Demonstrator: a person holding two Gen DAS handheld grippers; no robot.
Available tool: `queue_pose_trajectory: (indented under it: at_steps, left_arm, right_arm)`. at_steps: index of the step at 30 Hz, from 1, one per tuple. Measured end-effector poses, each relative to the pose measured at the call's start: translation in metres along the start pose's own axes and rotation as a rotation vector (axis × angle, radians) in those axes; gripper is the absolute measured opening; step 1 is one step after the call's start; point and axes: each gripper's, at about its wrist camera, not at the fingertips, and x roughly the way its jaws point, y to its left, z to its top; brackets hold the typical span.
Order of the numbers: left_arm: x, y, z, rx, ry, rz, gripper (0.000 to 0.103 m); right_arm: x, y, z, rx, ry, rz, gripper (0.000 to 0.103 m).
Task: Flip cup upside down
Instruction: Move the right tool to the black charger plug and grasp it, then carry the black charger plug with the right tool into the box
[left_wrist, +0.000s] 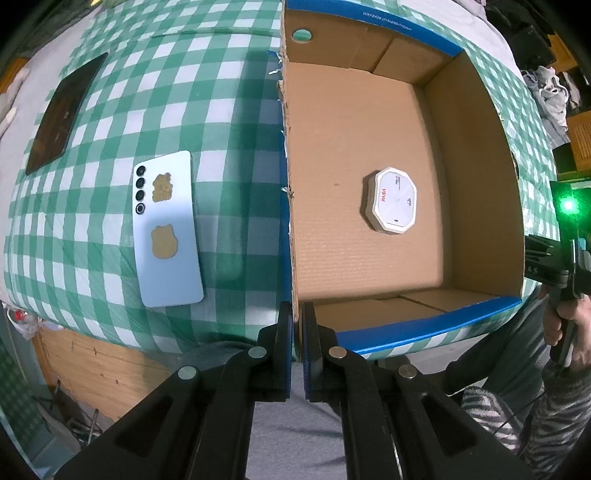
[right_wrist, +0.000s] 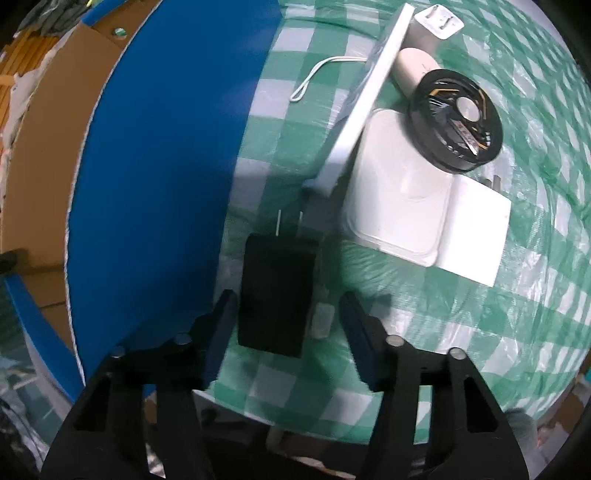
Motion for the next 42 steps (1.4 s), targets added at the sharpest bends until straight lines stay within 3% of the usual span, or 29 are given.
queue_pose_trajectory:
  at_steps: [13, 18, 32, 42]
  left_arm:
    - [-0.002, -0.001, 0.0, -0.001, 0.0, 0.002, 0.004]
    - [-0.002, -0.002, 0.001, 0.001, 0.0, 0.004, 0.004]
    - [-0.001, -0.002, 0.001, 0.005, 0.001, 0.004, 0.004]
    - [-0.001, -0.002, 0.001, 0.005, 0.0, 0.004, 0.004]
  right_arm:
    - [0.009, 0.006, 0.01, 0.017, 0.012, 0.0, 0.037]
    - [0.001, -0.002, 0.002, 0.015, 0.008, 0.012, 0.037]
    - [-0.049, -0.01, -0.001, -0.009, -0.046, 0.006, 0.037]
    - [-0.109, 0.014, 0.002, -0.062, -0.118, 0.034, 0.037]
